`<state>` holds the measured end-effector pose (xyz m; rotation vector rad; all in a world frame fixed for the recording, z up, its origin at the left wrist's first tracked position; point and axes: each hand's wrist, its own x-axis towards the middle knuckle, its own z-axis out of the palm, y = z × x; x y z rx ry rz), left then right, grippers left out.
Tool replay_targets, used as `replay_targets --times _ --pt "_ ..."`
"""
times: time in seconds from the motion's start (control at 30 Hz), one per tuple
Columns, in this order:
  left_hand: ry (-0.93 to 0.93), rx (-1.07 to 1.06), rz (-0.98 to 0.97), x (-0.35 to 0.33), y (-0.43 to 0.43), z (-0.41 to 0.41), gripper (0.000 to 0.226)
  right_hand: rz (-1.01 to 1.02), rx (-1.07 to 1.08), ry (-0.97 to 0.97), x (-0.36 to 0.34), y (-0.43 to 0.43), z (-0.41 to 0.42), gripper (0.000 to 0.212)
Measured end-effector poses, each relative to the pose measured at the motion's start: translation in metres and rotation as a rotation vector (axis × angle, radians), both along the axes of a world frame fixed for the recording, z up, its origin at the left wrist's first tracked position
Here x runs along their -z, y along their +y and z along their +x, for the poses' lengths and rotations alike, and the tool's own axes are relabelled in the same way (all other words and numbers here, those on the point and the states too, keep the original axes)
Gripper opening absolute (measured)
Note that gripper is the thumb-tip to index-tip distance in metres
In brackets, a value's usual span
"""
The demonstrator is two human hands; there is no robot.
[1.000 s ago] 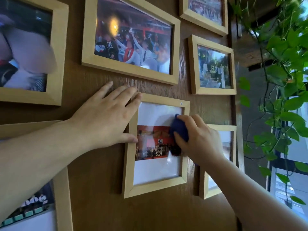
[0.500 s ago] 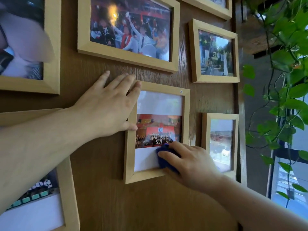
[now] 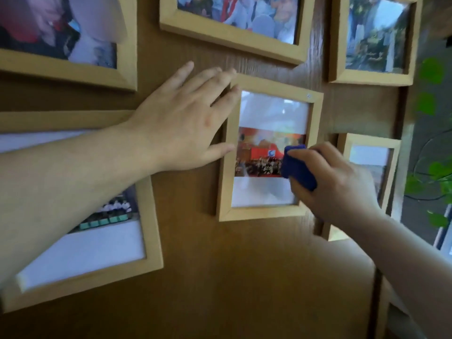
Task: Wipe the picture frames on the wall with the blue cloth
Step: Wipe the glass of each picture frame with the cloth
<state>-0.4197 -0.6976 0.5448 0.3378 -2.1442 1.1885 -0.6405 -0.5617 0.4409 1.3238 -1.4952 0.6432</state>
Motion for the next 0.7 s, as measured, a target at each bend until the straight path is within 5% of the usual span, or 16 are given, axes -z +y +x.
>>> replay_targets --times 0.7 --pt "0.043 -0.146 0.075 0.058 -0.067 0.264 0.098 -0.13 -0.238 -0.187 -0.012 -0.076 0.247 0.045"
